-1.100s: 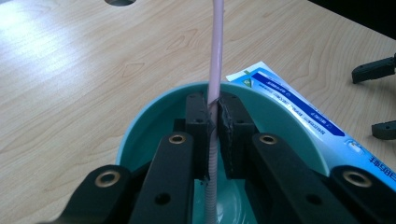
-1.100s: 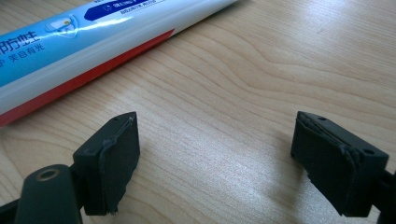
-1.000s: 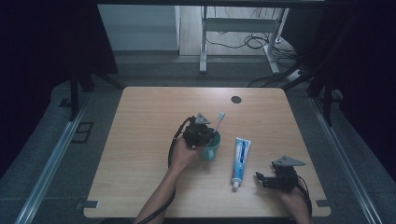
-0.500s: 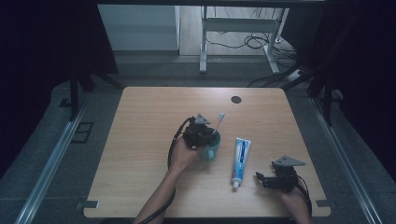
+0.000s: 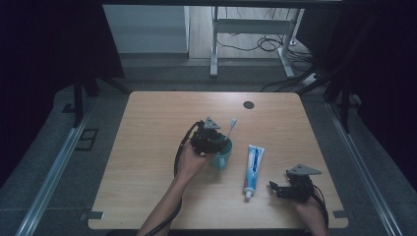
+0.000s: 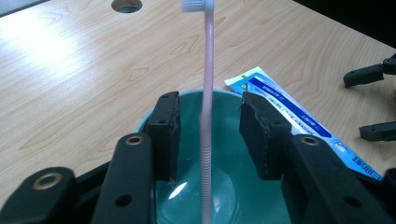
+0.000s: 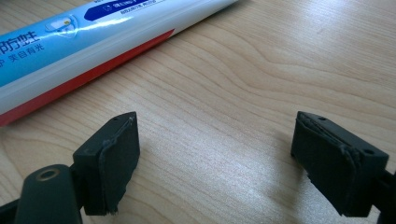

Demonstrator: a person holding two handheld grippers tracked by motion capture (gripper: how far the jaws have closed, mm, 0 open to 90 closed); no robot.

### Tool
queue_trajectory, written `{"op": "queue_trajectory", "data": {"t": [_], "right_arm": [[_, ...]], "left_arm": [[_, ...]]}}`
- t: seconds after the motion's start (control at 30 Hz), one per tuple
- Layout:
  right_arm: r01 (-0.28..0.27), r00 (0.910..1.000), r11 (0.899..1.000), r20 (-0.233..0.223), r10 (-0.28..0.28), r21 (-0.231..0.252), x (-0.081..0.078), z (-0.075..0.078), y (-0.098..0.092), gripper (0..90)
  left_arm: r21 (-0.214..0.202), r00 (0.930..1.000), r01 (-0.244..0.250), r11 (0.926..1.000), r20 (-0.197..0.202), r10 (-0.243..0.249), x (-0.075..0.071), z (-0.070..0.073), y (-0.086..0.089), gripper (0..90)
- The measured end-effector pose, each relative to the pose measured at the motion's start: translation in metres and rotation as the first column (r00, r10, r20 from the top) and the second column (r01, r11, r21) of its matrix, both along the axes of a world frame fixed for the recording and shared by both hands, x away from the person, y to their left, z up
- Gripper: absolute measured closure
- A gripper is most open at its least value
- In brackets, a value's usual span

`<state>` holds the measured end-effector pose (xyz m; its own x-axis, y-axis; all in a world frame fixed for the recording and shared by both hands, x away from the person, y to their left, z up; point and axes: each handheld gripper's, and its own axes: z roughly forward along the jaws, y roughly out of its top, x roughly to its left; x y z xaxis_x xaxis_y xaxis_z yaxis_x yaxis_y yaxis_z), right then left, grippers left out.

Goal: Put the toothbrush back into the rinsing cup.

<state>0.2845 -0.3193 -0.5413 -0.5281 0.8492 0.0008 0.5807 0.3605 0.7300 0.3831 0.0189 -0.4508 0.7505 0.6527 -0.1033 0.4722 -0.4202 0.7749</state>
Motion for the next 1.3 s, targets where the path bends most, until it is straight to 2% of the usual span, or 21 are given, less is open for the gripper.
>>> {"op": "queue_trajectory", "data": {"t": [0.27, 0.57, 0.73, 0.8, 0.83, 0.87, 1.0, 1.2, 1.3], "right_arm": [[0.0, 1.0, 1.0, 0.0, 0.0, 0.0, 0.0, 0.0, 0.0, 15.1], [0.0, 1.0, 1.0, 0.0, 0.0, 0.0, 0.0, 0.0, 0.0, 15.1], [0.0, 1.0, 1.0, 0.0, 0.0, 0.0, 0.0, 0.0, 0.0, 15.1], [0.0, 1.0, 1.0, 0.0, 0.0, -0.001, 0.0, 0.0, 0.0, 15.1], [0.0, 1.0, 1.0, 0.0, 0.0, -0.001, 0.0, 0.0, 0.0, 15.1], [0.0, 1.0, 1.0, 0.0, 0.0, -0.001, 0.0, 0.0, 0.0, 15.1], [0.0, 1.0, 1.0, 0.0, 0.0, -0.001, 0.0, 0.0, 0.0, 15.1], [0.0, 1.0, 1.0, 0.0, 0.0, -0.001, 0.0, 0.0, 0.0, 15.1], [0.0, 1.0, 1.0, 0.0, 0.0, -0.001, 0.0, 0.0, 0.0, 15.1]], "left_arm": [[-0.007, 0.9999, -0.006, 1.0, 0.01, 0.007, -0.004, 0.012, 0.005, 50.2], [-0.005, 0.9998, -0.018, 0.9998, 0.011, 0.018, -0.008, 0.017, 0.012, 40.3], [-0.019, 0.9994, -0.029, 0.9994, 0.019, 0.029, -0.01, 0.021, 0.02, 31.4], [-0.035, 0.9994, -0.033, 0.9988, 0.012, 0.033, -0.012, 0.023, 0.024, 25.9], [-0.045, 0.9994, -0.032, 0.9985, 0.009, 0.032, -0.013, 0.023, 0.025, 25.9], [-0.054, 0.9997, -0.026, 0.9982, 0.0, 0.026, -0.013, 0.023, 0.027, 20.3], [-0.048, 0.9997, -0.024, 0.9986, -0.005, 0.024, -0.017, 0.024, 0.032, 14.7], [-0.05, 0.9996, -0.03, 0.9983, -0.003, 0.029, -0.021, 0.023, 0.041, 11.3], [-0.036, 0.9996, -0.027, 0.999, -0.002, 0.027, -0.024, 0.024, 0.044, 9.6]]}}
